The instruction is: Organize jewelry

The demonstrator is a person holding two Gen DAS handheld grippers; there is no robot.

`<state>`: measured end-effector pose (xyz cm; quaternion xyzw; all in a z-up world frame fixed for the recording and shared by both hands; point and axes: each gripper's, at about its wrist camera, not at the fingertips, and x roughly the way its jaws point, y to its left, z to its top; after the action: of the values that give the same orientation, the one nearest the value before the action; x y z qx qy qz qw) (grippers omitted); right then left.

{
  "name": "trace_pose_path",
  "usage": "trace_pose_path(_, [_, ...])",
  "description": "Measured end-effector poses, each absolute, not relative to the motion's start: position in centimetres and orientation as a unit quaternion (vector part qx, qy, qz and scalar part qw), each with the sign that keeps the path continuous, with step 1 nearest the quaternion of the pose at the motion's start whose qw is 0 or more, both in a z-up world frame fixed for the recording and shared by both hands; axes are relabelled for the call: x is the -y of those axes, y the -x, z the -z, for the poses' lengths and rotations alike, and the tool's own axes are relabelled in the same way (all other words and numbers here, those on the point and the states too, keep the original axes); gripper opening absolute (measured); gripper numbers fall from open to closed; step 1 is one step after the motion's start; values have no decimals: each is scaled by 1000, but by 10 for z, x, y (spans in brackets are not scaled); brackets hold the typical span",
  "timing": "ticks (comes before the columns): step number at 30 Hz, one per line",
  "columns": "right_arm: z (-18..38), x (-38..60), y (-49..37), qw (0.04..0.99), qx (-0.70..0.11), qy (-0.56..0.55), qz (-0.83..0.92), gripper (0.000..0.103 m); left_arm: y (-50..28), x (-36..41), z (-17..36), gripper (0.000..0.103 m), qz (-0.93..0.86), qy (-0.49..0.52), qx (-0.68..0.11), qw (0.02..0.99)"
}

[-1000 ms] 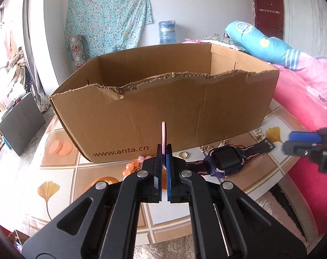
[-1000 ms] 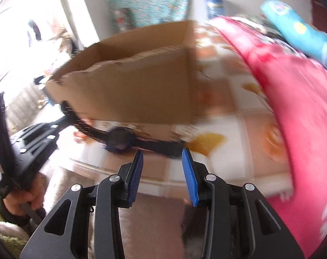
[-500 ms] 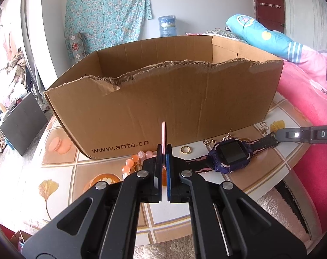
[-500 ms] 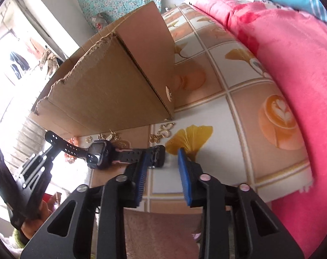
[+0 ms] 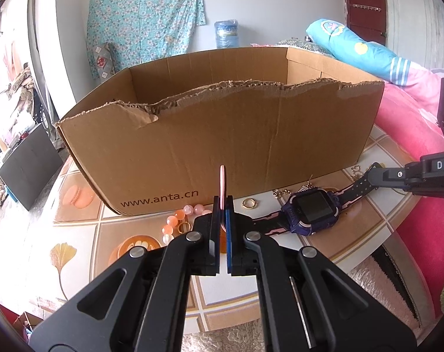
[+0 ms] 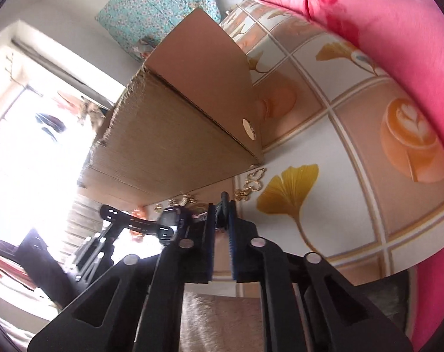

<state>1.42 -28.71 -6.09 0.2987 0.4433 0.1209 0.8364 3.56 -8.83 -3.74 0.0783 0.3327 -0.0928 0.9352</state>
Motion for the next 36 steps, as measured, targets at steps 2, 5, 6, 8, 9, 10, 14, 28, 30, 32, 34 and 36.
trace_pose_path(2, [55, 284, -13, 844, -437, -288, -120, 6, -34, 88, 34, 2, 96, -77, -328, 937])
trace_pose_path(5, [36, 276, -8, 862, -418, -257, -126, 6, -30, 88, 25, 2, 108, -67, -321, 938])
trace_pose_path(6, [27, 272, -5, 868, -412, -246, -129, 5, -28, 88, 21, 2, 112, -65, -318, 939])
trace_pose_path(8, [12, 265, -1, 878, -400, -225, -133, 5, -23, 89, 13, 2, 117, -66, -308, 942])
trace_pose_path(9, [5, 265, 1, 882, -395, -219, -134, 5, -20, 89, 8, 2, 119, -68, -301, 944])
trace_pose_path(10, [-3, 264, 5, 886, -389, -212, -135, 5, -17, 89, 2, 2, 122, -68, -296, 945])
trace_pose_path(14, [-35, 259, 18, 901, -364, -192, -138, 5, -6, 86, -26, 2, 139, -68, -270, 950])
trace_pose_path(28, [-112, 255, -61, 917, -316, -173, -173, 5, -79, 57, -117, 2, 195, 15, -232, 953])
trace_pose_path(30, [-115, 256, -73, 914, -316, -179, -178, 5, -94, 51, -119, 2, 194, 29, -243, 950])
trace_pose_path(32, [-118, 255, -78, 915, -312, -181, -184, 5, -101, 47, -118, 2, 193, 37, -248, 949])
trace_pose_path(34, [-117, 252, -81, 914, -311, -181, -186, 5, -102, 45, -112, 2, 189, 39, -256, 947])
trace_pose_path(36, [-109, 251, -78, 909, -317, -190, -192, 5, -103, 42, -107, 2, 198, 50, -265, 942])
